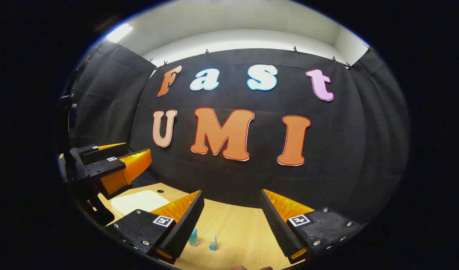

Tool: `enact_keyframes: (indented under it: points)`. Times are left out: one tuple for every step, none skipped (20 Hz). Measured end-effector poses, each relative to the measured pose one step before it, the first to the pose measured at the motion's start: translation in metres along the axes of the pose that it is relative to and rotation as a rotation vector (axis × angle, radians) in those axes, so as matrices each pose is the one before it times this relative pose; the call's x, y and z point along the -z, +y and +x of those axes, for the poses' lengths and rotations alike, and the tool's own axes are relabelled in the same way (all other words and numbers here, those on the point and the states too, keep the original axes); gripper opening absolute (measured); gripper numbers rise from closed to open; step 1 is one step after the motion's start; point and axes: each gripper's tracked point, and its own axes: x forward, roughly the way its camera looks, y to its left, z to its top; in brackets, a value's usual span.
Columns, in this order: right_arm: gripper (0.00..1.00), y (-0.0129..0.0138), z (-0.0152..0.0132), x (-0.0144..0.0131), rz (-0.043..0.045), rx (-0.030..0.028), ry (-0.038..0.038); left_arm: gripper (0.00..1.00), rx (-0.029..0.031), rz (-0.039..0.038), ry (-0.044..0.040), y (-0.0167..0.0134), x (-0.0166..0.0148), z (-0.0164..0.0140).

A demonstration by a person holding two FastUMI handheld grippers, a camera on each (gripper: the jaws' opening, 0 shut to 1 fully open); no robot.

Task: First open the suitcase, pack the skin care products into it, and then close the suitcase.

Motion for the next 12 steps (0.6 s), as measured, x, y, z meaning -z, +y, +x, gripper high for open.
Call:
enact_keyframes:
  points:
    - [0.95,-0.00005,0.00238,0.00399,0.00657,-0.00868,0.00719,0.96,-0.00474,0.02254,0.01097,-0.00196,0.00358,0.00354]
    - [0.95,-0.00042,0.00243,0.00156,0.00688,-0.00646,0.00074,0.97,-0.00660,0.01275,0.00169,-0.00133,0.00246,0.00297]
    - [0.95,-0.00007,0.00312,0.00053,0.00359,-0.00165,-0.00245,0.97,0.00255,-0.00058,-0.00088,-0.00222,0.00180,0.00137]
    - [0.95,-0.00294,0.00334,0.00211,-0.00228,0.01093,0.00690,0.97,0.00684,-0.00864,0.01240,-0.00308,0.00214,0.00310]
    - [0.95,-0.00080,0.00227,0.00302,-0.00089,0.01293,0.00771,0.96,0.01319,-0.00683,0.01053,-0.00359,0.00338,0.00205]
    - [0.95,-0.00014,0.00239,0.00041,0.00276,0.01362,-0.00080,0.96,0.00426,0.00444,-0.00452,0.00269,0.00021,0.00015]
    - [0.95,0.00341,0.00329,-0.00070,0.00255,0.00920,-0.00450,0.97,0.00681,0.00717,-0.01017,0.00377,-0.00255,0.00177]
    - [0.95,0.00130,0.00358,-0.00100,0.00046,0.01759,0.00163,0.99,0.01015,0.00899,-0.00071,0.00045,0.00182,0.00361]
    - [0.95,0.00120,0.00086,0.00121,-0.00211,0.01494,0.01411,0.99,0.01181,0.00854,0.01399,0.00083,0.00581,0.00374]
    - [0.92,0.00240,-0.00010,-0.00286,0.00210,0.01263,-0.00213,0.99,0.01114,0.00519,0.00575,0.00119,0.00163,0.00249]
    - [0.95,0.00437,0.00077,-0.00559,0.00374,0.00348,-0.01451,0.97,0.00566,0.00226,0.00183,0.00208,0.00049,0.00452]
    - [0.95,0.00392,0.00092,-0.00272,0.00014,0.00390,-0.00586,0.99,0.00685,-0.00270,0.00265,0.00440,0.00270,0.00394]
